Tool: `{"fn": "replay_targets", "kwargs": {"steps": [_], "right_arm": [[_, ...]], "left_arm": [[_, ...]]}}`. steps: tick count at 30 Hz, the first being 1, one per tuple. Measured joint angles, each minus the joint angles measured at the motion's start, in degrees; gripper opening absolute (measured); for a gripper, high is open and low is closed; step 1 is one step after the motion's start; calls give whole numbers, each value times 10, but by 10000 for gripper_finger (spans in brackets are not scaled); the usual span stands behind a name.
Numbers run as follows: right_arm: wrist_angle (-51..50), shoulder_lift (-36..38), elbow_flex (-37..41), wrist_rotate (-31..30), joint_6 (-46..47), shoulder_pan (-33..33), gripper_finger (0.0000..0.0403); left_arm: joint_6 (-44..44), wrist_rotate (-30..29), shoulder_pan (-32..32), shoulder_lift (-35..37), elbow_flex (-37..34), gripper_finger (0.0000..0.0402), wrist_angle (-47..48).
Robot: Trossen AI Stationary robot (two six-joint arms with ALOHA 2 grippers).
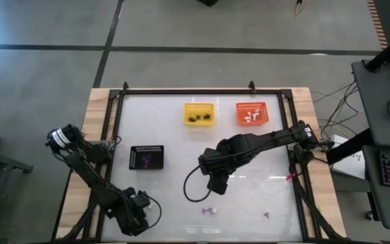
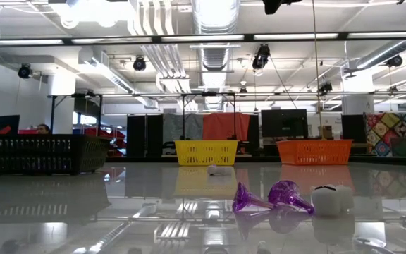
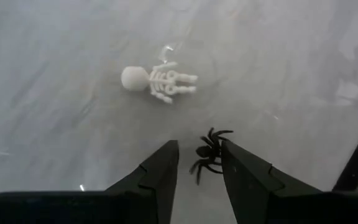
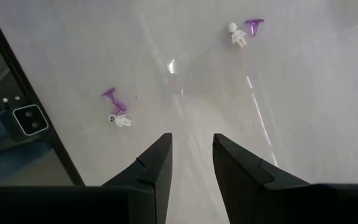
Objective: Sort Halloween decoration
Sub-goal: Put the black spider toy into the yellow basket
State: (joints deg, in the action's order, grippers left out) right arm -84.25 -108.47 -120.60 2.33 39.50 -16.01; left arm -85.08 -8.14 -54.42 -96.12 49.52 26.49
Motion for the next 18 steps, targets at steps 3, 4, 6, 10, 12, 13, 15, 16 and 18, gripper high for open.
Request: {"fn": "replay_targets", "kwargs": {"steps": [3,4,6,10,12,13,15,16,18], "right_arm": [[-2,0,0,1,-6,0,106],[-4,0,0,1,-6,0,105],[-7,0,0,0,-7,0,102],[-9,0,0,-4,-19,-1,98],[-10,0,0,-4,-27,-1,98],[-10,0,0,-4,-28,-1,98],[-11,0,0,-5,-29,-1,98],[-11,0,0,-8,-31,-1,98],[-12,0,0,-9,-32,-1,98]], "left_arm": [[-1,-3,0,-8,3,110,1],[-1,-3,0,-9,3,109,1],[-2,-3,0,-9,2,102,1],[-5,-4,0,-10,1,61,5],[-5,-4,0,-10,0,30,7],[-5,-3,0,-11,1,16,5],[-6,-1,0,-11,4,8,5],[-4,-1,0,-10,7,8,7],[0,0,0,-7,15,6,14]]}}
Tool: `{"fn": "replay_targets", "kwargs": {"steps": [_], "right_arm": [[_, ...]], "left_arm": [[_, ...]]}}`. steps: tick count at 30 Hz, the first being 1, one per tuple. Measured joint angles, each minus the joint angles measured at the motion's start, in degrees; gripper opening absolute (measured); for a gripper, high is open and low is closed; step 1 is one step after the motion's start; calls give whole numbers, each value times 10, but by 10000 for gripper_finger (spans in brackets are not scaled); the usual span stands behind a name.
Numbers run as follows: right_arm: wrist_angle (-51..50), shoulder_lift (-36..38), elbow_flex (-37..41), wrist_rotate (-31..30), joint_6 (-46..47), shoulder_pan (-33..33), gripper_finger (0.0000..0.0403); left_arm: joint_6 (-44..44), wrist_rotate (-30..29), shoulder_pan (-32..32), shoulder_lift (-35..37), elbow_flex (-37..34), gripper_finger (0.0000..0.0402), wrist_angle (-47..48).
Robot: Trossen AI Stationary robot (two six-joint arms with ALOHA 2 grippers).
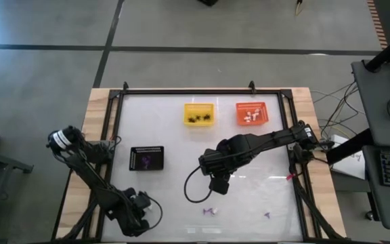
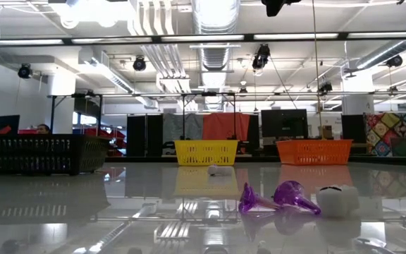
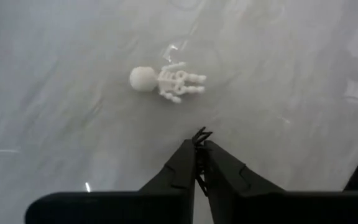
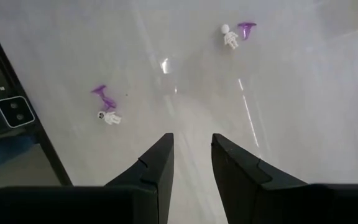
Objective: Sort Halloween decoration
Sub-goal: Put the black spider toy into the yellow basket
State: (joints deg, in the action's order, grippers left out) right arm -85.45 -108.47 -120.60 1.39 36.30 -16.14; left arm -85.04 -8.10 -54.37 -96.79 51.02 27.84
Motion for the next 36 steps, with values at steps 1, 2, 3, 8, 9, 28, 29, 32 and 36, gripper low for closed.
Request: {"fn": "replay_targets", "kwargs": {"steps": [1,2,3,8,9,28,29,32,36], "right_arm": [[0,0,0,0,-2,0,98],[0,0,0,-1,-3,0,98],[-1,0,0,-1,-4,0,98],[-1,0,0,-17,-21,0,98],[-1,0,0,-20,-27,0,98],[-11,0,0,-91,-27,44,98],[-13,0,0,-92,-26,48,98],[-13,0,0,-109,-26,60,98],[-13,0,0,-121,-18,76,98]], "left_arm": [[2,1,0,1,6,4,4],[3,3,0,4,11,3,8],[4,5,0,7,19,2,17],[17,4,0,37,38,1,41],[16,0,0,45,38,1,49],[278,-90,200,226,21,0,162],[305,-90,219,234,17,0,162],[384,-94,270,249,8,0,162],[491,-95,342,260,1,0,161]]}}
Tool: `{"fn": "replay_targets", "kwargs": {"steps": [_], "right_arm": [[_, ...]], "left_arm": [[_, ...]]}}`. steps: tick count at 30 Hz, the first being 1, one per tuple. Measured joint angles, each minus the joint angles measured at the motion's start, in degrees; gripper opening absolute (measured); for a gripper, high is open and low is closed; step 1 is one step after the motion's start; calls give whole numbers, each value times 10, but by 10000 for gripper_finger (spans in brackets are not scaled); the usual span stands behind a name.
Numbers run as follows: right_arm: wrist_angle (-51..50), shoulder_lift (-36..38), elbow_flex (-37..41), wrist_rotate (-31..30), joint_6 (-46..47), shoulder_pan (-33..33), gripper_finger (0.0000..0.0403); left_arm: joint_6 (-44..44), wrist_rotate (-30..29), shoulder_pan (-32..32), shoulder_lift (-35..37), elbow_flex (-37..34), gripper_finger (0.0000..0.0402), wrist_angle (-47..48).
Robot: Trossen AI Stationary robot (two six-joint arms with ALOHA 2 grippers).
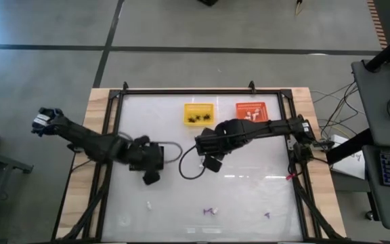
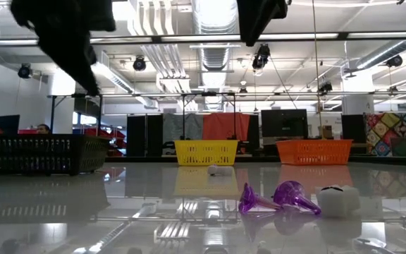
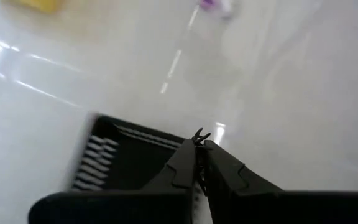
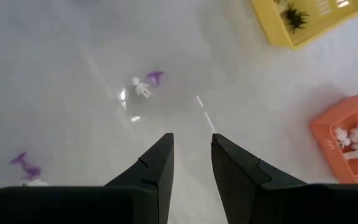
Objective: Sort Halloween decoration
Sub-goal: Put the black spider toy into the yellow basket
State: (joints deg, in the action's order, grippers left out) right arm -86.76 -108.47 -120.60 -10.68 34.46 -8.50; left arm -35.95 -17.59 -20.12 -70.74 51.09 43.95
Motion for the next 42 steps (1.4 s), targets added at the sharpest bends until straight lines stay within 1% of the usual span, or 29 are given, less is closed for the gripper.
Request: {"fn": "replay_targets", "kwargs": {"steps": [5,7,11,14,17,20,22,23,28,31,36,42], "right_arm": [[-1,0,0,0,21,19,98],[-1,0,0,0,21,27,98],[-2,0,0,0,21,46,98],[-4,2,0,-1,17,61,98],[-4,11,0,-7,-2,79,98],[-4,19,0,-14,-11,98,98],[-4,24,0,-14,-15,111,98],[-4,26,0,-14,-19,117,98],[1,36,0,-15,-50,148,98],[1,37,0,-15,-60,165,98],[1,42,0,-15,-72,185,98],[0,42,0,-14,-83,197,98]], "left_arm": [[141,1,104,8,-10,0,-23],[189,19,153,9,-14,0,-49],[273,106,248,4,-20,0,-123],[320,140,313,-7,-21,0,-171],[345,190,375,-20,-21,0,-222],[342,266,427,-38,-21,0,-272],[335,305,451,-54,-21,0,-296],[337,312,459,-63,-21,0,-307],[354,322,493,-124,-21,0,-383],[353,338,512,-166,-8,0,-410],[363,355,537,-219,36,0,-420],[366,440,556,-268,75,5,-415]]}}
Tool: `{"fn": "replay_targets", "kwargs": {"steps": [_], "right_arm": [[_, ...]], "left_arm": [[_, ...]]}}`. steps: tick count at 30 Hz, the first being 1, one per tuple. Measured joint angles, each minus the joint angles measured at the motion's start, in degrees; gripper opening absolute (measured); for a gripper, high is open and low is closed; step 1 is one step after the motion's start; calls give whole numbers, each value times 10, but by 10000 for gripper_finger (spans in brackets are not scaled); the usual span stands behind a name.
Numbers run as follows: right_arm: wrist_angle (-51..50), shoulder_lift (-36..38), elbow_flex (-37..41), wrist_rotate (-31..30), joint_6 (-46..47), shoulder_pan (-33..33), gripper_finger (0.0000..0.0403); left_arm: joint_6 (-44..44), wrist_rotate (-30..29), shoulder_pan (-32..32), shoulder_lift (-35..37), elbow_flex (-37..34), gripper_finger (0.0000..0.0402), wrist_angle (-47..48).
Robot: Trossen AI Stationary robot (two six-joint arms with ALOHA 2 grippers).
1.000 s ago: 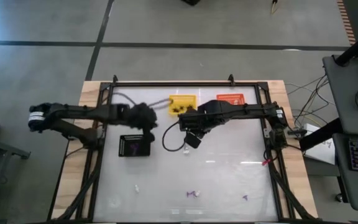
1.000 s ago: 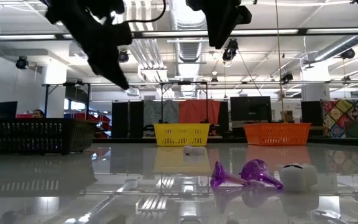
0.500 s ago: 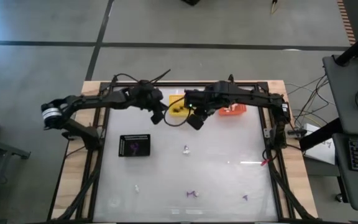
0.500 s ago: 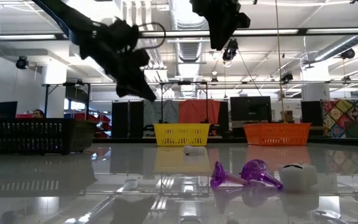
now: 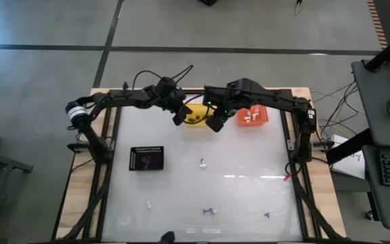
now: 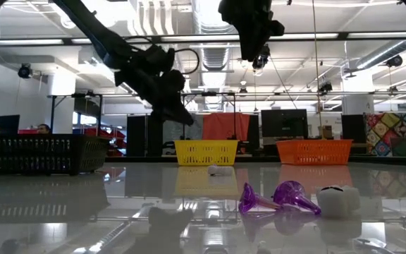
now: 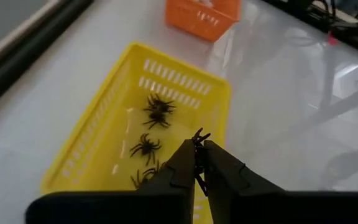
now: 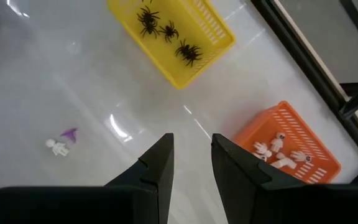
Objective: Sort Halloween decoration
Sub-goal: Put the black spider toy into the yellow basket, then put the white skeleton toy into the orange basket
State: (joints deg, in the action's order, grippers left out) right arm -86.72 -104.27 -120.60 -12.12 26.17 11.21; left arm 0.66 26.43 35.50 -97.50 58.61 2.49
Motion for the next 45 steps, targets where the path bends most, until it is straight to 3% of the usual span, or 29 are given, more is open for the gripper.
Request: {"fn": "replay_targets", "kwargs": {"steps": [12,18,21,30,34,45], "right_arm": [[-5,0,0,1,4,1,98],[-26,0,1,1,35,-15,98],[-30,0,10,1,40,-33,98],[-29,0,70,4,101,-91,98],[-5,0,113,35,140,-111,98],[251,-1,240,126,95,-166,98]], "left_arm": [[58,-2,12,-24,79,106,87],[140,-4,15,-19,131,123,318],[154,-4,15,-2,125,122,362],[113,-4,14,127,39,120,375],[81,-4,14,199,12,120,385],[46,-3,8,371,-13,120,423]]}}
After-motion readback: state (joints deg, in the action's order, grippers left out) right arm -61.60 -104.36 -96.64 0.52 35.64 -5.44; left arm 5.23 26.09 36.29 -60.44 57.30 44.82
